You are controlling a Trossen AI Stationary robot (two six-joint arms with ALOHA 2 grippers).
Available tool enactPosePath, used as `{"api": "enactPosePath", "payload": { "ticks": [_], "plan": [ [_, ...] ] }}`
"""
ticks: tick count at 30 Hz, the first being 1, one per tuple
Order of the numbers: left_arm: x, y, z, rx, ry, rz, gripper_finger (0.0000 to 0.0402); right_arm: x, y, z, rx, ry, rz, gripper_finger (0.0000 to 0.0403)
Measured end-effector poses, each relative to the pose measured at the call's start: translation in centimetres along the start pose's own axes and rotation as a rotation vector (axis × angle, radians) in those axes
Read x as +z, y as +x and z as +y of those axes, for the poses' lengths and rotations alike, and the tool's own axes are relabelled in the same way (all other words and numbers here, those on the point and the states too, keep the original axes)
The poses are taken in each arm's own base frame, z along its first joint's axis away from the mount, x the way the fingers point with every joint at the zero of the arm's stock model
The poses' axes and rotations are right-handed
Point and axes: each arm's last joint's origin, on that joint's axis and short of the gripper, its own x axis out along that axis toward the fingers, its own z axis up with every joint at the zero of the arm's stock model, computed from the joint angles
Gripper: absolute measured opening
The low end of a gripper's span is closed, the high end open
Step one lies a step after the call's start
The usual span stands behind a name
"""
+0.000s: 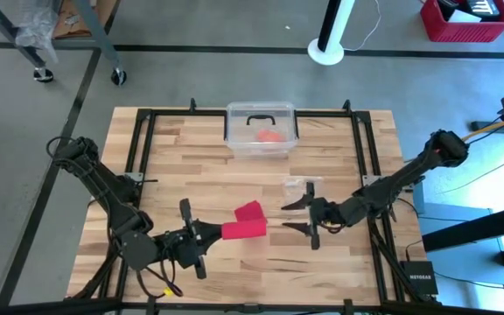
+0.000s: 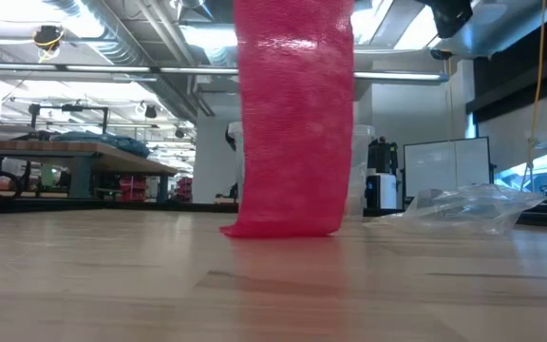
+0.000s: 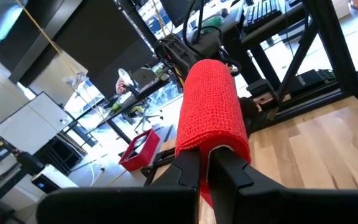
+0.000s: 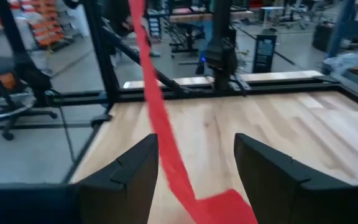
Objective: Roll bandage
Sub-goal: Roll the red bandage
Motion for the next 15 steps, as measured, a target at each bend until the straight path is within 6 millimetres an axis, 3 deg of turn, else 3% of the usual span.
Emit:
{"api": "enactPosePath", "payload": {
  "ticks": [9,15],
  "plan": [
    [0.1,0.3,0.2,0.012,-0.045,-0.005,0.0004,-2.1,3.4,-0.1,0.056,-0.039,0.003,0.0211],
    [0.0,0.8,0.5,0.007,-0.064,-0.008,0.0004,-2.3,5.3,-0.1,0.049,-0.113,0.026,0.0211]
  ]
}}
